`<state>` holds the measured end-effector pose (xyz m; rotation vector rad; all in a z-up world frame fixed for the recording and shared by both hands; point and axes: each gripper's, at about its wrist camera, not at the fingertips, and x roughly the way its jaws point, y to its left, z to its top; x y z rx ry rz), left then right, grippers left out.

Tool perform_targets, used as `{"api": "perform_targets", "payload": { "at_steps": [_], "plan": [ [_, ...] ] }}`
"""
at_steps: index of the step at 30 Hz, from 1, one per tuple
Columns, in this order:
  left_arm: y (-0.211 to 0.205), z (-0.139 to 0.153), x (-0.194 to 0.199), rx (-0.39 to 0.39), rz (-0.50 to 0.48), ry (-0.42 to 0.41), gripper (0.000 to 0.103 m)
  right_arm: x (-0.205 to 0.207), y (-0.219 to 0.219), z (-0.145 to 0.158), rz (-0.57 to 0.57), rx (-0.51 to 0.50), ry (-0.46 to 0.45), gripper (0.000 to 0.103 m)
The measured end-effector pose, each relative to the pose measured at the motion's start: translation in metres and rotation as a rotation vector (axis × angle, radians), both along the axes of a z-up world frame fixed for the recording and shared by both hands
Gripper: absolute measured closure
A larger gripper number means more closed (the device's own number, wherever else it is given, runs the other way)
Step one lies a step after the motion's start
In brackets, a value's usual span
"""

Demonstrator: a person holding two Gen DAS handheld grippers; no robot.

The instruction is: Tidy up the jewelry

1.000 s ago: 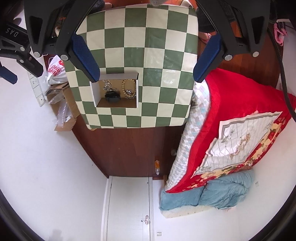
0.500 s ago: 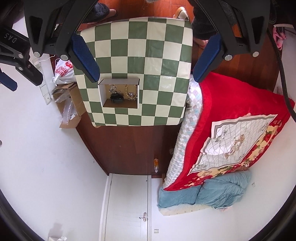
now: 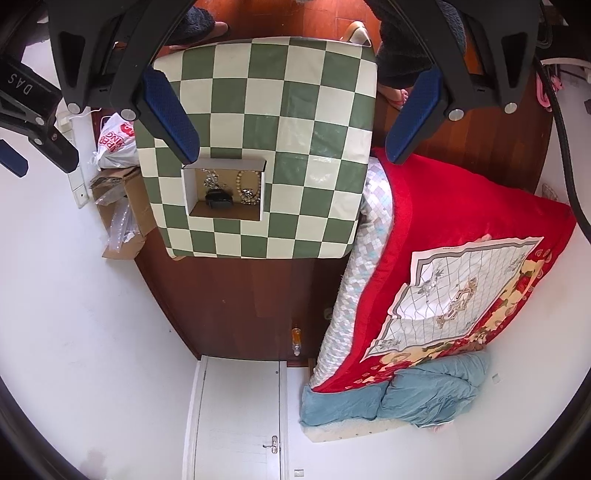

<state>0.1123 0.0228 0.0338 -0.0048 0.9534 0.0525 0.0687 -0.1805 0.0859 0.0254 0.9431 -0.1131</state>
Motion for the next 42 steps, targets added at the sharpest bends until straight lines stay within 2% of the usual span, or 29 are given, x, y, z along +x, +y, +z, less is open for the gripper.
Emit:
{"api": "perform_targets", "payload": {
  "at_steps": [11,42],
  "plan": [
    [-0.002,-0.007,0.004,0.017,-0.002,0.004,0.000,0.011,-0.001,-0.015,-0.002,-0.001,0.035,0.000],
    [-0.009,-0.007,0.006,0.016,-0.019,0.003,0.000,0.010,0.000,-0.011,0.000,-0.008,0.027,0.000]
  ]
}}
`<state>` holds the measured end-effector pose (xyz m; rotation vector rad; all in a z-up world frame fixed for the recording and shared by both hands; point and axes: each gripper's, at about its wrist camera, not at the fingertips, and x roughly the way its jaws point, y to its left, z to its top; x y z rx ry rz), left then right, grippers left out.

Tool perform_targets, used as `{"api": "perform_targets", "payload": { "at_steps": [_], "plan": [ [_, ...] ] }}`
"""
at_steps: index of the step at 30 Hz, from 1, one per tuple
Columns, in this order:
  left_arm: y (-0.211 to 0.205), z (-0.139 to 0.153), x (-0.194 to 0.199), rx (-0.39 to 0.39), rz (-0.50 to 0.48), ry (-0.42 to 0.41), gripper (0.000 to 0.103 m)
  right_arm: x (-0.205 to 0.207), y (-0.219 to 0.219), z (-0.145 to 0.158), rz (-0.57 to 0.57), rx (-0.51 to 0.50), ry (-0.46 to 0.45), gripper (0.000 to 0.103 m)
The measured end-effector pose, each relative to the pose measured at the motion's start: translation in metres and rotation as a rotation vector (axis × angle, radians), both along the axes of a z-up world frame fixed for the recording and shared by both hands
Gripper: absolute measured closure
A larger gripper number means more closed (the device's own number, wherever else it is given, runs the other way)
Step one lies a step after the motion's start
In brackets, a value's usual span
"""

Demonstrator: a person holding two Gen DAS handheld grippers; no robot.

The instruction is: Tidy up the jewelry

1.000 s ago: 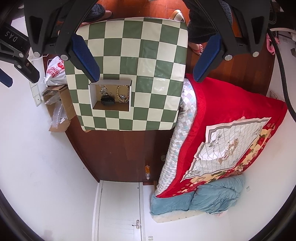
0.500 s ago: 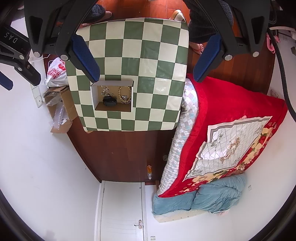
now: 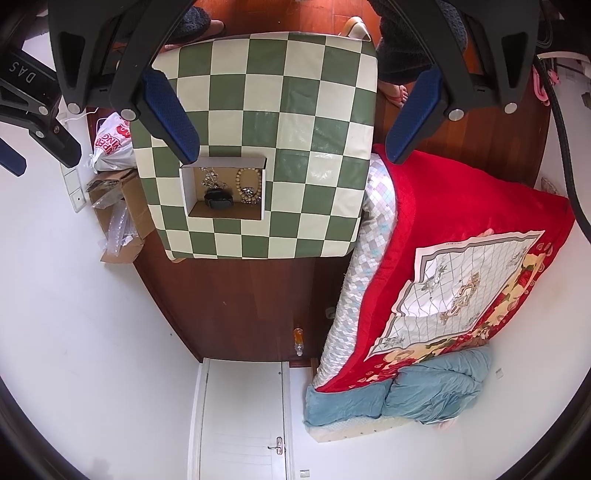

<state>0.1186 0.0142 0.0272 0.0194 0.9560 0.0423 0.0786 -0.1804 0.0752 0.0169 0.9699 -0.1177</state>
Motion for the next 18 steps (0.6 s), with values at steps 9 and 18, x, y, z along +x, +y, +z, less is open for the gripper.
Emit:
{"api": "perform_targets", "payload": {
  "at_steps": [9,18],
  "plan": [
    [0.0045,0.0023,0.0048,0.008,0.010,-0.005,0.000,0.0003,0.0001,0.0000,-0.001,0.001,-0.001,0.000],
    [0.0056,0.0012,0.0056,0.014,0.013,-0.008,0.000,0.0050,0.0020,0.0002,-0.007,0.001,-0.004,0.000]
  ]
}}
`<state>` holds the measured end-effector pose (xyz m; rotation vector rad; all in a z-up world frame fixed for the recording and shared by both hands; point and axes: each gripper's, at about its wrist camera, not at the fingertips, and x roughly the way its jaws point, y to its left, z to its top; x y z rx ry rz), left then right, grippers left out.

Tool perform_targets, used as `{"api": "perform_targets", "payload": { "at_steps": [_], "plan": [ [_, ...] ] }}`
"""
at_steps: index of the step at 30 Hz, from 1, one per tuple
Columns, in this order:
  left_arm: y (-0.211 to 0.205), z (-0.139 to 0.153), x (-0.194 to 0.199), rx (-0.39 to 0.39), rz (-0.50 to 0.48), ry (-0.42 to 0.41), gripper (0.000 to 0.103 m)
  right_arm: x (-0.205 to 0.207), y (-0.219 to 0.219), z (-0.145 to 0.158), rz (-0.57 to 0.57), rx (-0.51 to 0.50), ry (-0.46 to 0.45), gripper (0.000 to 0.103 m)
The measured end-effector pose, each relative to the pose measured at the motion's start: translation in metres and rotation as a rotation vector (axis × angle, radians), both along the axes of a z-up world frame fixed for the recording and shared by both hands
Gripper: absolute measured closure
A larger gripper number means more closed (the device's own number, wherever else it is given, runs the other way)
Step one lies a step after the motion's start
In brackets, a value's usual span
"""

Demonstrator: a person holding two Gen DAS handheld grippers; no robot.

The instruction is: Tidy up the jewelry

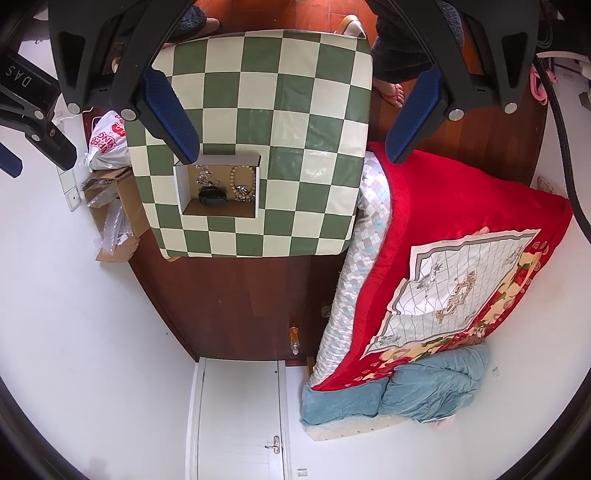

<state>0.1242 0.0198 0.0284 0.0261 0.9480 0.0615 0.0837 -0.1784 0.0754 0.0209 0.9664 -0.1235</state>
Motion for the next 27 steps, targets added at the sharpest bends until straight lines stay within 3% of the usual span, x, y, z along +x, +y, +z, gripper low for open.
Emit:
{"api": "perform_targets", "payload": {
  "at_steps": [27],
  "plan": [
    [-0.0018,0.0025,-0.0081,0.007,-0.014,-0.011,0.000,0.0023,0.0033,0.0027,0.002,-0.001,-0.009,0.000]
  ]
}}
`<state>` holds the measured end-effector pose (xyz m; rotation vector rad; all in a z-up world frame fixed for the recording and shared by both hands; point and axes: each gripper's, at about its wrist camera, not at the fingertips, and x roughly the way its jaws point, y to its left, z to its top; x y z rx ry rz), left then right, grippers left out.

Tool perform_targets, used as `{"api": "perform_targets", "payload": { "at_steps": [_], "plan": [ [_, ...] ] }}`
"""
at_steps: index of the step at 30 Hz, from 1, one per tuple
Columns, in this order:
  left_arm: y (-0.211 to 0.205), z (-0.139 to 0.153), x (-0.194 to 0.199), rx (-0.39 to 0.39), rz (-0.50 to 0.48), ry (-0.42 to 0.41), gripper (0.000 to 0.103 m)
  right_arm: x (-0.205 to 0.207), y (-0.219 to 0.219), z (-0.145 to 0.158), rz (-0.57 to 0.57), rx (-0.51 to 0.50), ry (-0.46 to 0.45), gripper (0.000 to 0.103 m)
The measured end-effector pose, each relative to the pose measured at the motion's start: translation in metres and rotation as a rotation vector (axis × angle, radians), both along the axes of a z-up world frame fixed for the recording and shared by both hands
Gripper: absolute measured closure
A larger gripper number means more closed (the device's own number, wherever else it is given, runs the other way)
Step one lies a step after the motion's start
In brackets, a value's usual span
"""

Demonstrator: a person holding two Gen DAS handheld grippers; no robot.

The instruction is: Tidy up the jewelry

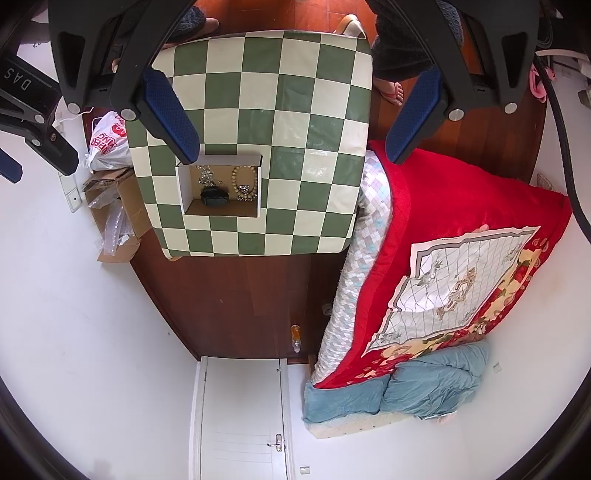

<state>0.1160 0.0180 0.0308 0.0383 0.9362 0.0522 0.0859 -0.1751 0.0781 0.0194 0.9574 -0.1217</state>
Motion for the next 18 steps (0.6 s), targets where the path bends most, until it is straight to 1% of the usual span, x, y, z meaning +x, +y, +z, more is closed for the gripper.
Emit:
{"api": "perform_targets", "payload": {
  "at_steps": [14,18],
  "plan": [
    [-0.0019,0.0004,0.0009,-0.006,-0.006,0.004,0.000,-0.0006,-0.0016,0.0024,-0.004,-0.004,-0.005,0.000],
    [-0.0015,0.0036,-0.0009,-0.026,-0.006,-0.008,0.000,-0.0007,-0.0012,0.0020,-0.005,-0.001,-0.005,0.000]
  ]
}}
